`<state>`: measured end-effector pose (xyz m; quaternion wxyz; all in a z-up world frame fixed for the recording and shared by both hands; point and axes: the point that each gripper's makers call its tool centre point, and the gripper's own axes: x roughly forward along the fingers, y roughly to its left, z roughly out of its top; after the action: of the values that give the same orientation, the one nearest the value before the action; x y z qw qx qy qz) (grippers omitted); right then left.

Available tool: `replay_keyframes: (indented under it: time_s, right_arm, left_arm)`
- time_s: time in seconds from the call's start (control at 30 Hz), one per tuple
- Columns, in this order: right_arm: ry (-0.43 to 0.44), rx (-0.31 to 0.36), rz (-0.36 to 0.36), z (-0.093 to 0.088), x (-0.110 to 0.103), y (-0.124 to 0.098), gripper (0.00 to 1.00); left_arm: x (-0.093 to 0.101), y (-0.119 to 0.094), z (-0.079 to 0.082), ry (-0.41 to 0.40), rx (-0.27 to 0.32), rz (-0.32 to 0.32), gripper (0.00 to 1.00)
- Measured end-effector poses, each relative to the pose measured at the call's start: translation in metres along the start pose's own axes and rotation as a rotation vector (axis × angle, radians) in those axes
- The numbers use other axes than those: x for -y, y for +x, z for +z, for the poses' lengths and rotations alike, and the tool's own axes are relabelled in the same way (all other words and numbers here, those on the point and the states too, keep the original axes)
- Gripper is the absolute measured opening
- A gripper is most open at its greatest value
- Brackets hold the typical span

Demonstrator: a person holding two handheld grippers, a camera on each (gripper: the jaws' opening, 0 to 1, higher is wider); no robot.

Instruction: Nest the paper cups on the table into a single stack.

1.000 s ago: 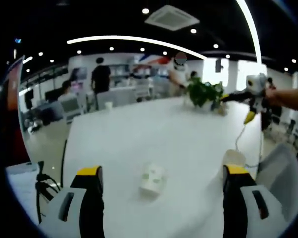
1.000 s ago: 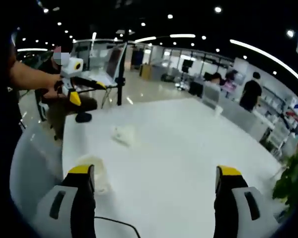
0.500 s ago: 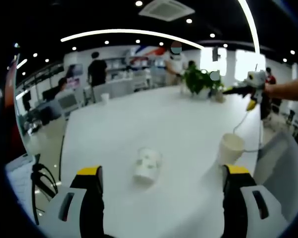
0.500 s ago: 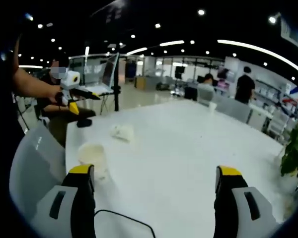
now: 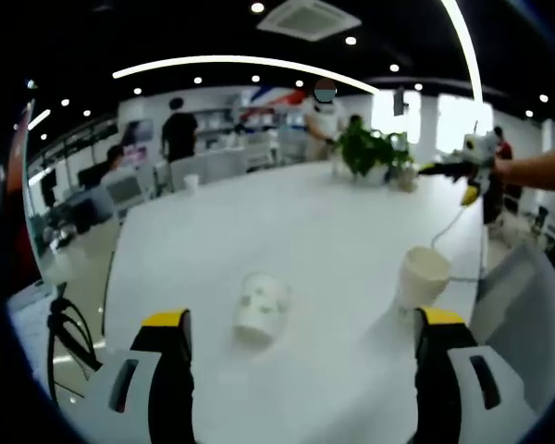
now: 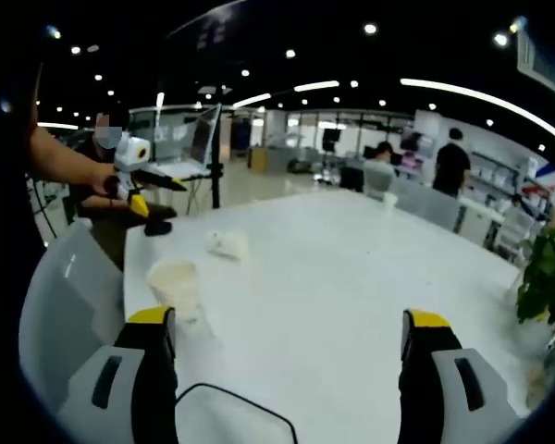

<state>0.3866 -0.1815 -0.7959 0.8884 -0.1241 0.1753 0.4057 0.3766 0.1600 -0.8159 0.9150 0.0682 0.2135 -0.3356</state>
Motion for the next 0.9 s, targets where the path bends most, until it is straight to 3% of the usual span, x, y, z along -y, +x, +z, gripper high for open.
replay_keyframes:
  time_s: [0.27,0.53,0.67,0.73,0.9]
  right_arm:
    - [0.01,0.001,0.004,0.0,0.001,0.003,1.0]
    - [0.012,0.005,0.025,0.002,-0.006,0.009,1.0]
    - [0.013,0.01,0.03,0.004,-0.007,0.011,1.0]
    - [0.015,0.006,0.032,0.002,-0.006,0.012,1.0]
    - [0.018,0.006,0.04,0.003,-0.007,0.013,1.0]
  left_arm:
    - [0.002,0.003,-0.001,0.015,-0.027,-0.019,0.98]
    - [-0.013,0.007,0.006,0.042,-0.083,-0.047,0.98]
    - [-0.018,0.012,0.008,0.068,-0.128,-0.069,0.98]
    - [-0.021,0.016,-0.003,0.042,-0.206,-0.093,0.98]
    - [-0.031,0.032,0.004,0.063,-0.226,-0.103,0.97]
